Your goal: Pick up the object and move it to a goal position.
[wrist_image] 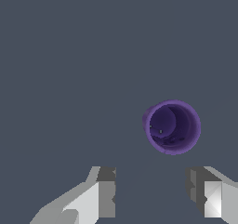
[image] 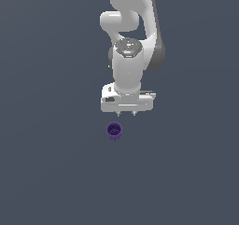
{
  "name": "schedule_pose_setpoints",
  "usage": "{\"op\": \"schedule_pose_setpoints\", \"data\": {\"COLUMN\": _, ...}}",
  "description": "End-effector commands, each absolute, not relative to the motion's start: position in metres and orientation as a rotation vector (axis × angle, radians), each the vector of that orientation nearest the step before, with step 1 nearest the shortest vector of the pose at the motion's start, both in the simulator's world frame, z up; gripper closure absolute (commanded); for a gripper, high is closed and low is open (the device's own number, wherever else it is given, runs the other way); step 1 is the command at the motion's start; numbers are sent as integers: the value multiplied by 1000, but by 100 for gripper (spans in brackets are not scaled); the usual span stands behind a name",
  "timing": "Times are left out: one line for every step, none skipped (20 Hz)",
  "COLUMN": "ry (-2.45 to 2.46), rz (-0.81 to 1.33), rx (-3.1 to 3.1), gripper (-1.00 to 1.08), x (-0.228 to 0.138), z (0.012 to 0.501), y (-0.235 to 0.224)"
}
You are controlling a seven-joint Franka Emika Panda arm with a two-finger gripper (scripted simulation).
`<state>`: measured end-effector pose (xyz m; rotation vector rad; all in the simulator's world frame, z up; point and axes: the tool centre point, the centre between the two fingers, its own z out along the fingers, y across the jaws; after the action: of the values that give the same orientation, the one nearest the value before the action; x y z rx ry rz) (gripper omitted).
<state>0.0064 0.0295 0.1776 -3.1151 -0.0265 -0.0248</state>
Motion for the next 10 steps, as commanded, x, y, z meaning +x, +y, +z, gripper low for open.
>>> {"op": "schedule_pose_setpoints", "data": {"ry": -18, "rz": -29, "rx": -3114, "gripper": -20, "x": 7, "z": 177, "y": 29}}
{"op": "schedule_pose_setpoints", "data": {"ry": -12, "rz": -33, "rx": -3113, "gripper": -20, "x": 7, "z": 176, "y": 29}}
{"op": "schedule_pose_setpoints", "data": {"ry": -4, "rz": -38, "rx": -3112, "gripper": -20, "x": 7, "z": 175, "y": 28}}
{"op": "schedule_pose_setpoints", "data": {"ry": 5, "rz": -44, "rx": -3110, "gripper": -20, "x": 7, "z": 174, "y": 28}}
{"op": "schedule_pose_setpoints", "data": {"ry": 16, "rz": -50, "rx": -3109, "gripper": -20, "x": 7, "z": 173, "y": 27}}
{"op": "schedule_pose_setpoints", "data": {"ry": 29, "rz": -58, "rx": -3107, "gripper": -20, "x": 8, "z": 171, "y": 26}}
{"op": "schedule_pose_setpoints", "data": {"ry": 43, "rz": -67, "rx": -3105, "gripper": -20, "x": 8, "z": 169, "y": 25}}
{"op": "schedule_pose_setpoints", "data": {"ry": 58, "rz": -76, "rx": -3102, "gripper": -20, "x": 8, "z": 168, "y": 24}}
{"op": "schedule_pose_setpoints", "data": {"ry": 76, "rz": -87, "rx": -3099, "gripper": -20, "x": 9, "z": 166, "y": 23}}
{"op": "schedule_pose_setpoints", "data": {"ry": 94, "rz": -98, "rx": -3096, "gripper": -20, "x": 9, "z": 163, "y": 22}}
